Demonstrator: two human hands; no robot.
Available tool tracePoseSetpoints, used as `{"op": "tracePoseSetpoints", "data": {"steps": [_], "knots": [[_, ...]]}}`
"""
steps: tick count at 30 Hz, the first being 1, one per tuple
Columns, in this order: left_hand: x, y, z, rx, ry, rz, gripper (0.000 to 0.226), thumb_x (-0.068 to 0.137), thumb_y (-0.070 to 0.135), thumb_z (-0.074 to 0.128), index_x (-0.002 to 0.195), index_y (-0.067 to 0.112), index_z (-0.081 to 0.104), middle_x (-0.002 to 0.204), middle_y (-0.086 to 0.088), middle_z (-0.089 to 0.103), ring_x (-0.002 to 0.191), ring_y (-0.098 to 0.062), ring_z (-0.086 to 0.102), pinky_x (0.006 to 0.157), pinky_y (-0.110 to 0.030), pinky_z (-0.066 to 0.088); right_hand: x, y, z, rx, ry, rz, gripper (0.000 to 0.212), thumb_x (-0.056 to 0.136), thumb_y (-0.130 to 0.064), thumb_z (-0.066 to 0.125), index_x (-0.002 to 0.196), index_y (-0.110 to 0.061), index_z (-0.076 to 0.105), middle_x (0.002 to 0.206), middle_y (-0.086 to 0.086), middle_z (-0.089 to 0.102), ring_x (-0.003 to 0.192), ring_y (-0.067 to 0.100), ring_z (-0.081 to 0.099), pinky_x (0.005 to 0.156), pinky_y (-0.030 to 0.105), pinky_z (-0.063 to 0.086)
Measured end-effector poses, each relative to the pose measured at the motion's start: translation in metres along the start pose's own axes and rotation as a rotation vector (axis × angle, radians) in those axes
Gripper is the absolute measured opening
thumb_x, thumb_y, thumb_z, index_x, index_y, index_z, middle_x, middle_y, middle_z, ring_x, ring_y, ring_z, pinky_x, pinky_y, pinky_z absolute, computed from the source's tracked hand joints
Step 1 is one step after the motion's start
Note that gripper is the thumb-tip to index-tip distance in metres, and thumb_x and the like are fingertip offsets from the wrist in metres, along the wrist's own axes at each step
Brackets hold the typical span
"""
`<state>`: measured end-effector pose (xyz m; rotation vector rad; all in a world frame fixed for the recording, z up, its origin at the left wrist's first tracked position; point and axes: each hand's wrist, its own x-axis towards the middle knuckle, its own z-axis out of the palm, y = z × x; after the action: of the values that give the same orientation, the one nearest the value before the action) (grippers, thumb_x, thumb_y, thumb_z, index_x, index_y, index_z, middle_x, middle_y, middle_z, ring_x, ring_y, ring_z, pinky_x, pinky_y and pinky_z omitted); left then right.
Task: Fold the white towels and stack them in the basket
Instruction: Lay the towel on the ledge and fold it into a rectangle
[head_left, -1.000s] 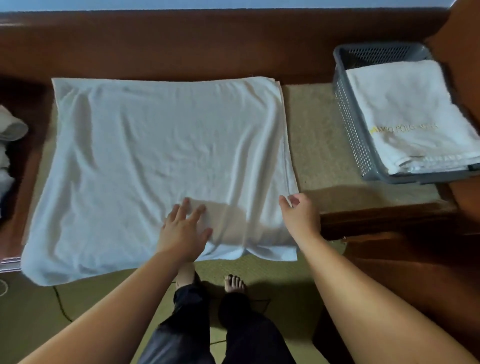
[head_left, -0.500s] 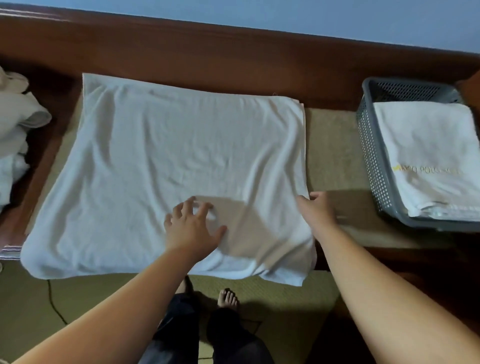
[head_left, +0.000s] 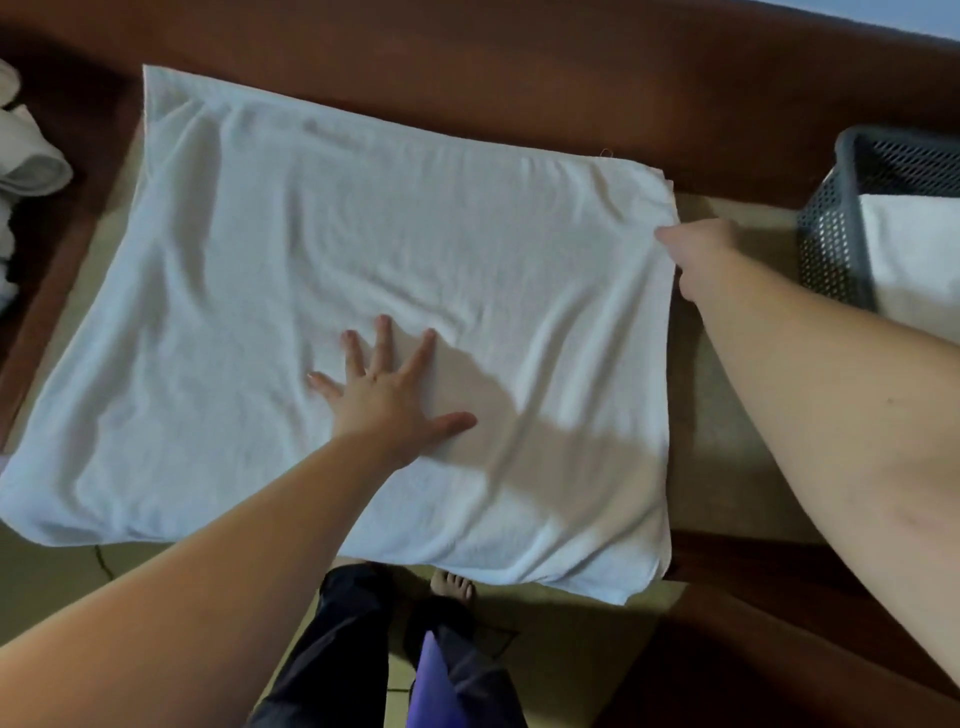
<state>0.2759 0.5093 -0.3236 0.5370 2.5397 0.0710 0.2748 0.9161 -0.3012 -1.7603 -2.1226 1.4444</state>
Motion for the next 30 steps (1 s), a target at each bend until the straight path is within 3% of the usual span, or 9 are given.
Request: {"op": "tracePoseSetpoints", "data": {"steps": [5, 9, 13, 16, 20, 22, 26, 28, 30], "knots": [[0.001, -0.001, 0.003, -0.011, 0.023, 0.015, 0.12, 0.063, 0.102, 0.046, 0.157, 0.056, -0.012, 0.171, 0.002, -0.026, 0.156, -0.041, -0.021, 0.112, -0.083, 0.002, 0.002, -0.02, 0.001, -0.11, 0.151, -0.152, 0.048, 0.084, -0.043, 0.07, 0.12, -0.012, 0.071, 0.117, 0.008, 0.07, 0.113, 0.032, 0.068, 0.095, 0.041, 0.057], [-0.003, -0.001, -0.002, -0.021, -0.01, 0.042, 0.119, 0.066, 0.1, 0.047, 0.159, 0.054, -0.011, 0.171, 0.001, -0.023, 0.156, -0.041, -0.02, 0.112, -0.082, -0.001, -0.072, -0.027, 0.042, -0.531, 0.173, -0.447, 0.052, 0.093, -0.035, 0.066, 0.14, -0.016, 0.054, 0.143, 0.013, 0.05, 0.135, 0.037, 0.047, 0.109, 0.051, 0.044], [-0.017, -0.025, -0.03, -0.132, -0.016, 0.088, 0.093, 0.082, 0.088, 0.048, 0.161, 0.049, 0.018, 0.174, 0.002, 0.003, 0.159, -0.031, 0.006, 0.122, -0.065, 0.014, -0.167, -0.026, 0.124, -0.634, -0.107, -0.793, 0.053, 0.096, -0.026, 0.062, 0.147, -0.018, 0.049, 0.15, 0.009, 0.044, 0.136, 0.034, 0.045, 0.112, 0.051, 0.04], [-0.043, -0.077, -0.038, -0.265, 0.149, -0.094, 0.067, 0.093, 0.073, 0.048, 0.152, 0.041, 0.043, 0.161, 0.003, 0.034, 0.145, -0.026, 0.034, 0.115, -0.047, 0.033, -0.224, -0.031, 0.193, -0.636, -0.36, -0.936, 0.053, 0.096, -0.021, 0.062, 0.148, -0.016, 0.052, 0.153, 0.008, 0.044, 0.141, 0.031, 0.043, 0.117, 0.046, 0.036], [-0.083, -0.18, -0.026, -0.334, 0.225, -0.466, 0.061, 0.1, 0.061, 0.042, 0.155, 0.034, 0.039, 0.163, -0.002, 0.033, 0.148, -0.029, 0.029, 0.121, -0.046, 0.028, -0.302, -0.05, 0.28, -0.841, -0.722, -1.068, 0.061, 0.103, -0.031, 0.052, 0.161, -0.025, 0.033, 0.171, 0.002, 0.021, 0.156, 0.023, 0.023, 0.125, 0.041, 0.024], [-0.097, -0.223, -0.019, -0.319, 0.257, -0.505, 0.056, 0.102, 0.055, 0.043, 0.152, 0.032, 0.041, 0.16, -0.004, 0.036, 0.143, -0.03, 0.034, 0.119, -0.045, 0.029, -0.334, -0.058, 0.317, -1.012, -0.823, -1.207, 0.065, 0.107, -0.041, 0.044, 0.166, -0.03, 0.018, 0.175, 0.0, 0.004, 0.16, 0.022, 0.007, 0.128, 0.043, 0.013], [-0.104, -0.276, -0.019, -0.367, 0.398, -0.54, 0.051, 0.102, 0.048, 0.052, 0.147, 0.023, 0.047, 0.151, -0.008, 0.042, 0.135, -0.034, 0.04, 0.107, -0.045, 0.041, -0.354, -0.078, 0.386, -1.274, -0.821, -1.297, 0.066, 0.107, -0.058, 0.023, 0.166, -0.037, 0.001, 0.174, -0.004, -0.014, 0.16, 0.021, -0.012, 0.127, 0.055, -0.002], [-0.1, -0.297, -0.024, -0.449, 0.377, -0.624, 0.052, 0.104, 0.051, 0.05, 0.146, 0.022, 0.043, 0.144, -0.005, 0.043, 0.128, -0.031, 0.04, 0.096, -0.041, 0.045, -0.339, -0.098, 0.411, -1.361, -0.741, -1.264, 0.063, 0.108, -0.057, 0.016, 0.165, -0.038, 0.0, 0.173, -0.006, -0.016, 0.16, 0.022, -0.014, 0.125, 0.062, -0.003], [-0.095, -0.311, -0.026, -0.37, 0.336, -0.595, 0.046, 0.102, 0.055, 0.05, 0.136, 0.023, 0.049, 0.129, -0.001, 0.048, 0.116, -0.027, 0.044, 0.083, -0.038, 0.041, -0.317, -0.121, 0.428, -1.416, -0.66, -1.254, 0.059, 0.108, -0.055, 0.014, 0.164, -0.043, -0.002, 0.173, -0.007, -0.016, 0.159, 0.02, -0.016, 0.124, 0.065, -0.002]]}}
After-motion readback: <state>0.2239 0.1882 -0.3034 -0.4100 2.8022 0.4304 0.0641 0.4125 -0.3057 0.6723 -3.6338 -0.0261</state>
